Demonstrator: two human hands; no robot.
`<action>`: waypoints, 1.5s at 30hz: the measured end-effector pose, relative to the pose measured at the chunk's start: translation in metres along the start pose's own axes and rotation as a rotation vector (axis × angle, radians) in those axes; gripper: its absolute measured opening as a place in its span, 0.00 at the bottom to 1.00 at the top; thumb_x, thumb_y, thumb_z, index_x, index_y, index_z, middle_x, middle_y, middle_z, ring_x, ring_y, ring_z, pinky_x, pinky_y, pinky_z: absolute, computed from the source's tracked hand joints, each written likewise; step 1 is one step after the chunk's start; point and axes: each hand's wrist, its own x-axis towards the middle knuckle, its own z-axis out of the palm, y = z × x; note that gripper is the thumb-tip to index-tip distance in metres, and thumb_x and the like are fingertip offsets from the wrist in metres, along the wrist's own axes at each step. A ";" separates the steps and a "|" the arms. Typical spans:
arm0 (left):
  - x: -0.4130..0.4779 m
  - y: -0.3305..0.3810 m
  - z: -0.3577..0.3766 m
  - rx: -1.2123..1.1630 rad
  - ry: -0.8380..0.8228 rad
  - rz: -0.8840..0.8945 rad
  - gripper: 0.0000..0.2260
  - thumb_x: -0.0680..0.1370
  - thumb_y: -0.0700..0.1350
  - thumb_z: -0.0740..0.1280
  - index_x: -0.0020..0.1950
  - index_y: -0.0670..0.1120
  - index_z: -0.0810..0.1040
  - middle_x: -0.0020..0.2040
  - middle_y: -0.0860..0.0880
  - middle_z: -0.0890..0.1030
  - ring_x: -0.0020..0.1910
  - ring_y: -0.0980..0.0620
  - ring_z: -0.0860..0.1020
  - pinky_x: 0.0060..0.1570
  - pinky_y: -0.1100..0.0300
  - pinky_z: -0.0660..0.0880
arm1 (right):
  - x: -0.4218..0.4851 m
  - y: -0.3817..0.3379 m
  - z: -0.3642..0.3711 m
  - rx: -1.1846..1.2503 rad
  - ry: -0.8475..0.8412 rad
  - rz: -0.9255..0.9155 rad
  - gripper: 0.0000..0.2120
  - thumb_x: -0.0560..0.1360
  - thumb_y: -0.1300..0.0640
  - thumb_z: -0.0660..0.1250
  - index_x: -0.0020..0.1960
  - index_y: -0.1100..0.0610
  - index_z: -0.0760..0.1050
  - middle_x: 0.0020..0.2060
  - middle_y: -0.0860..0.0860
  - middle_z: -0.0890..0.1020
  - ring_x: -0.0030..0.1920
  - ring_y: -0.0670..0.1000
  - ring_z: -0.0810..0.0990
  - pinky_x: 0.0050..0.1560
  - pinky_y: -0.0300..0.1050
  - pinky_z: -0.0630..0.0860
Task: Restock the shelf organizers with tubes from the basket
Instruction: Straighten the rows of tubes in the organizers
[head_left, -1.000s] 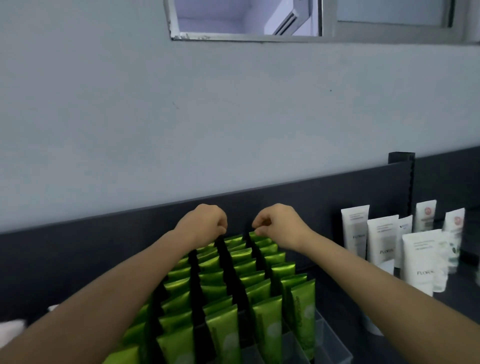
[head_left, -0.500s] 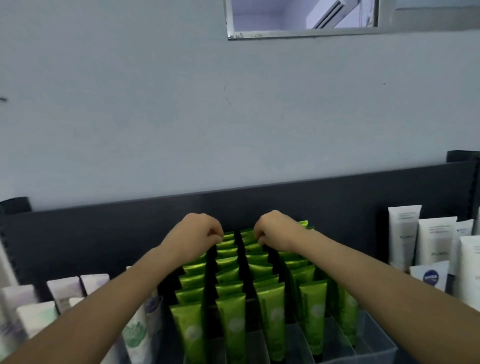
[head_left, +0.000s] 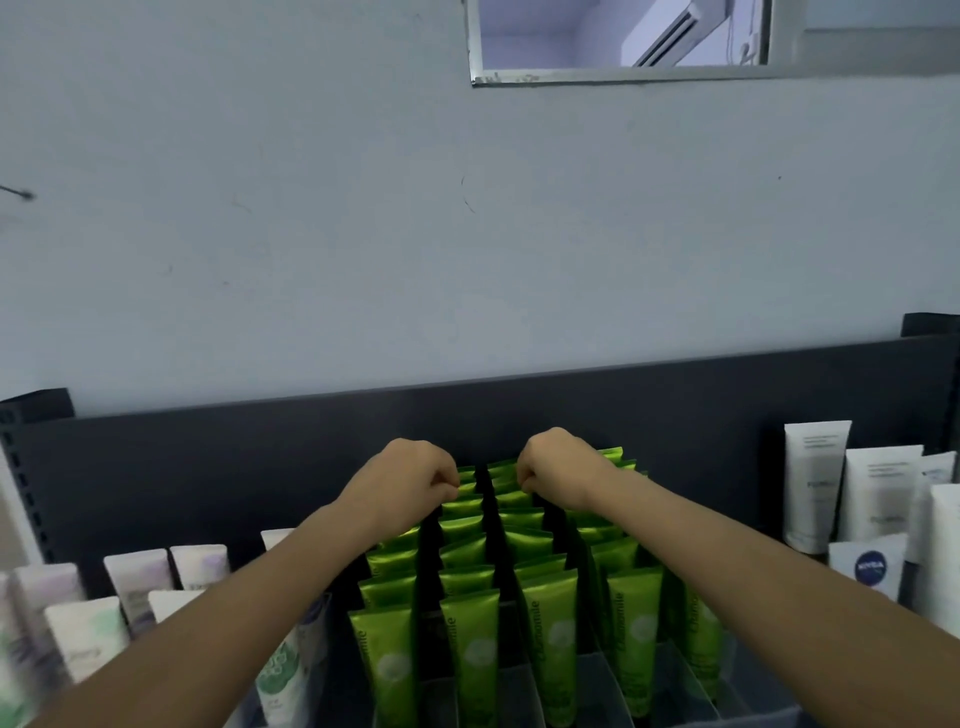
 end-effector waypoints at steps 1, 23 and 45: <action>0.000 0.000 0.000 -0.001 -0.004 -0.001 0.07 0.77 0.47 0.66 0.51 0.49 0.82 0.48 0.54 0.82 0.45 0.57 0.79 0.51 0.55 0.78 | 0.000 0.000 0.000 -0.002 -0.001 0.002 0.09 0.74 0.63 0.64 0.46 0.56 0.83 0.47 0.55 0.83 0.46 0.56 0.82 0.49 0.54 0.81; -0.006 0.001 0.001 -0.001 -0.050 0.011 0.09 0.76 0.47 0.69 0.54 0.48 0.82 0.51 0.52 0.82 0.48 0.56 0.79 0.52 0.58 0.77 | -0.042 -0.009 -0.031 0.061 -0.046 -0.148 0.09 0.74 0.53 0.70 0.51 0.56 0.82 0.48 0.50 0.83 0.49 0.48 0.80 0.52 0.42 0.76; -0.029 0.025 -0.010 0.060 -0.195 0.082 0.12 0.75 0.50 0.70 0.56 0.48 0.82 0.51 0.52 0.82 0.49 0.57 0.79 0.49 0.64 0.74 | -0.068 -0.020 -0.030 0.027 -0.062 -0.236 0.11 0.74 0.52 0.69 0.53 0.56 0.82 0.47 0.49 0.83 0.42 0.44 0.76 0.44 0.38 0.72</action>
